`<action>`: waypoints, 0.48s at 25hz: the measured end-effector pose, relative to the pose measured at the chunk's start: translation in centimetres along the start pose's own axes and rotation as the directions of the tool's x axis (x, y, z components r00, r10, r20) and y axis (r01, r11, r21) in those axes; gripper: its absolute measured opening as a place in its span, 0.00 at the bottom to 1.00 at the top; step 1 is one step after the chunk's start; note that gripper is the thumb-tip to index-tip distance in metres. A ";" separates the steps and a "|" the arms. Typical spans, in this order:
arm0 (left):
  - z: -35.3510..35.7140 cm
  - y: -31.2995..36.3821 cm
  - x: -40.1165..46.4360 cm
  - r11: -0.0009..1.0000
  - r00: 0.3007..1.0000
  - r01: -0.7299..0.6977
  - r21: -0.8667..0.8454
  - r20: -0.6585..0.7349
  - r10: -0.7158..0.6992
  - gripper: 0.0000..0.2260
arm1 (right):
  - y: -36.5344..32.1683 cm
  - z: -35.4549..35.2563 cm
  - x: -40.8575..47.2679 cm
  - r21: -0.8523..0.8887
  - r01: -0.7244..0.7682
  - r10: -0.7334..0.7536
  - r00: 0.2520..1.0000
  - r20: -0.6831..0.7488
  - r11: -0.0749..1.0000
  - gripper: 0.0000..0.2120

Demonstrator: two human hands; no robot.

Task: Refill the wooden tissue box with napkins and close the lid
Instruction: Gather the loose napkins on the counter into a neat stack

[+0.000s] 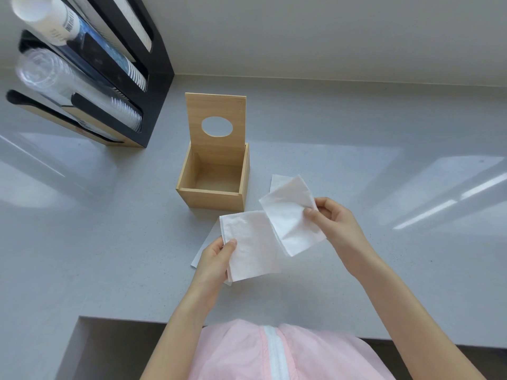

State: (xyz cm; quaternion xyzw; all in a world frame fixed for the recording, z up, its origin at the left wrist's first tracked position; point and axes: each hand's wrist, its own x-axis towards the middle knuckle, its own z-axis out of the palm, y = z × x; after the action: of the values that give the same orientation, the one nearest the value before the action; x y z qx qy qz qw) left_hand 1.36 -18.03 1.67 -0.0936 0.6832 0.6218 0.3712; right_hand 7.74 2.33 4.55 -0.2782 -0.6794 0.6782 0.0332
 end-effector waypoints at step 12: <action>-2.3 0.0 -0.2 0.991 0.995 -0.001 -0.134 0.095 0.014 0.14 | 3.0 8.9 -2.0 0.156 -0.239 0.230 0.971 0.072 0.958 0.06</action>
State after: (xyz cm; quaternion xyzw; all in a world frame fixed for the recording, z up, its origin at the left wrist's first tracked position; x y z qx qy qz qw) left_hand 0.61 -20.26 1.69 -0.0858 0.6217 0.6715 0.3940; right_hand 6.65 -6.75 1.64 -0.3348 -0.5842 0.7381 -0.0426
